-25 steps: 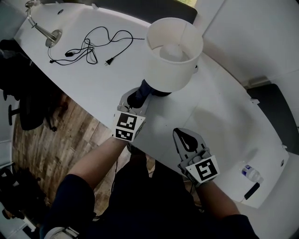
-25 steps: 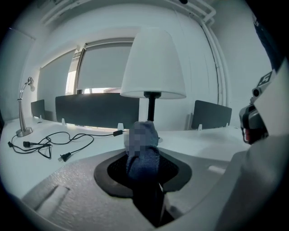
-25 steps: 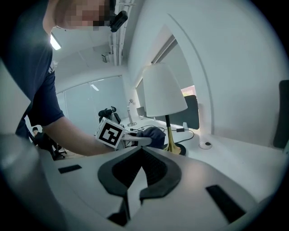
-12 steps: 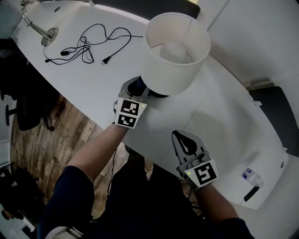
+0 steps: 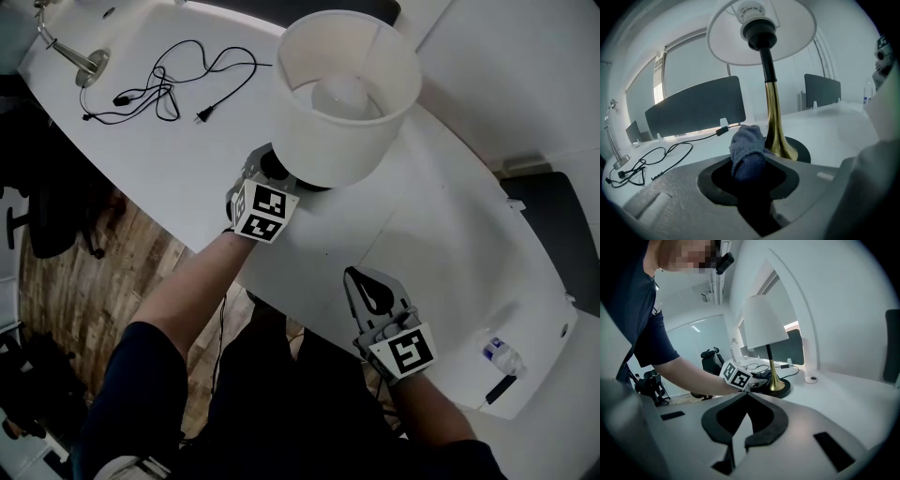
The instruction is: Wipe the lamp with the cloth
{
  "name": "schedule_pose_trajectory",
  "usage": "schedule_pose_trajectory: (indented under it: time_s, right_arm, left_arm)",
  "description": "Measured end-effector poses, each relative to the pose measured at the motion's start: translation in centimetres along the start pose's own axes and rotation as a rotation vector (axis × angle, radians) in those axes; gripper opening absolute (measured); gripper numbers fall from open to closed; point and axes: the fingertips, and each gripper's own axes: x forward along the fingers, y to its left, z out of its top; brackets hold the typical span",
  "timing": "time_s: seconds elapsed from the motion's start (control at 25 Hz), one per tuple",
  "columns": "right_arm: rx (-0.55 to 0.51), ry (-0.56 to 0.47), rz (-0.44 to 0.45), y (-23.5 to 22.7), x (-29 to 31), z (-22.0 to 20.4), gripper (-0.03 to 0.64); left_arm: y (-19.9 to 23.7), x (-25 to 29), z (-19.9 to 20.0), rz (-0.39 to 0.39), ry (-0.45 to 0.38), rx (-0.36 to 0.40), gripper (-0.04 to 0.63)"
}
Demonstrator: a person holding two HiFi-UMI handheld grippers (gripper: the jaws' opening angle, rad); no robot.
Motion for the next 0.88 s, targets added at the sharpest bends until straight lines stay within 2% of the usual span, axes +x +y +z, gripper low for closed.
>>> schedule_pose_trajectory:
  time_s: [0.2, 0.52, 0.88]
  right_arm:
    - [0.005, -0.004, 0.015, 0.1, -0.3, 0.1, 0.009]
    - [0.004, -0.025, 0.033, 0.0, -0.9, 0.6, 0.009]
    - [-0.001, -0.033, 0.033, -1.3, -2.5, 0.7, 0.009]
  left_arm:
    - [-1.4, -0.8, 0.2, 0.011, -0.005, -0.013, 0.117]
    - [-3.6, -2.1, 0.4, 0.026, 0.013, -0.13, 0.117]
    - [-6.9, -3.1, 0.9, 0.035, 0.021, -0.222, 0.117]
